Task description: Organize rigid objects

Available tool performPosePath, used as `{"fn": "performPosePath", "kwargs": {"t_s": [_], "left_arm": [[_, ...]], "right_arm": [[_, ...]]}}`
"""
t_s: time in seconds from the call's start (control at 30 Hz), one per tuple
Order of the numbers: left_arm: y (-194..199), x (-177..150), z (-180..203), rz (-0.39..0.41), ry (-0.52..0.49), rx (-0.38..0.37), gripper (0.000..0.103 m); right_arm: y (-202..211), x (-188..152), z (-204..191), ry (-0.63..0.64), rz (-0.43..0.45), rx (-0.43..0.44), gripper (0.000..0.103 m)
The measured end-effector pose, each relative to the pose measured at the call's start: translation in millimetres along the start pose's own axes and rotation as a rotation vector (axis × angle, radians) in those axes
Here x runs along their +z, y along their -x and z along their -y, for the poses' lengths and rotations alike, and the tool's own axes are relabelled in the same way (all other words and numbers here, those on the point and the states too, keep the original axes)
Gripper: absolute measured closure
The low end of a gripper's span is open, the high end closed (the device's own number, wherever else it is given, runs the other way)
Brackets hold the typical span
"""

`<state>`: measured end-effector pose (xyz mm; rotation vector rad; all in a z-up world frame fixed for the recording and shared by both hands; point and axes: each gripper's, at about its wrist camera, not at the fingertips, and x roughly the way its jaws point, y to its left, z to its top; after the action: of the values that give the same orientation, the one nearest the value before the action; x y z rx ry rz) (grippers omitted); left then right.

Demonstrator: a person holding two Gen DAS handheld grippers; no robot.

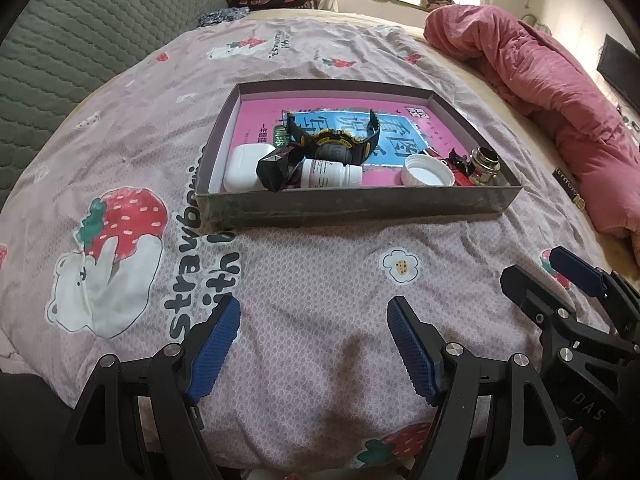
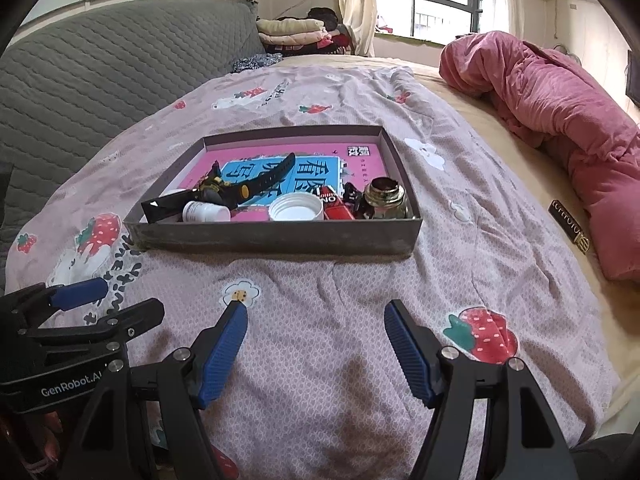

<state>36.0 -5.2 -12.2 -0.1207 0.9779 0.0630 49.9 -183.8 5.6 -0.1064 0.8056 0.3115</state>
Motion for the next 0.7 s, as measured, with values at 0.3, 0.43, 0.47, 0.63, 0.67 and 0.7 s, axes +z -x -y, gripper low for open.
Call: {"fn": "performPosePath", "kwargs": {"t_s": [0.3, 0.43, 0.47, 0.63, 0.67, 0.7], "left_arm": [[1.4, 1.0, -1.3, 0.005, 0.000, 0.009, 0.026], [1.9, 1.1, -1.5, 0.008, 0.000, 0.011, 0.026], [1.7, 1.2, -1.6, 0.007, 0.001, 0.012, 0.026], [-3.2, 0.4, 0.0, -0.013, -0.004, 0.019, 0.026], [-4.2, -0.1, -0.1, -0.018, -0.004, 0.017, 0.026], [-4.9, -0.3, -0.2, -0.021, -0.001, 0.016, 0.026]], "right_arm": [[-2.5, 0.0, 3.0, -0.016, -0.017, 0.008, 0.033], [-1.2, -0.1, 0.4, -0.002, -0.011, 0.007, 0.033], [-0.9, 0.2, -0.3, 0.001, -0.009, 0.005, 0.033], [-0.6, -0.1, -3.6, 0.016, -0.010, -0.001, 0.033], [-0.5, -0.1, -4.5, 0.022, -0.010, -0.003, 0.033], [-0.2, -0.1, -5.5, 0.026, -0.009, -0.003, 0.033]]}}
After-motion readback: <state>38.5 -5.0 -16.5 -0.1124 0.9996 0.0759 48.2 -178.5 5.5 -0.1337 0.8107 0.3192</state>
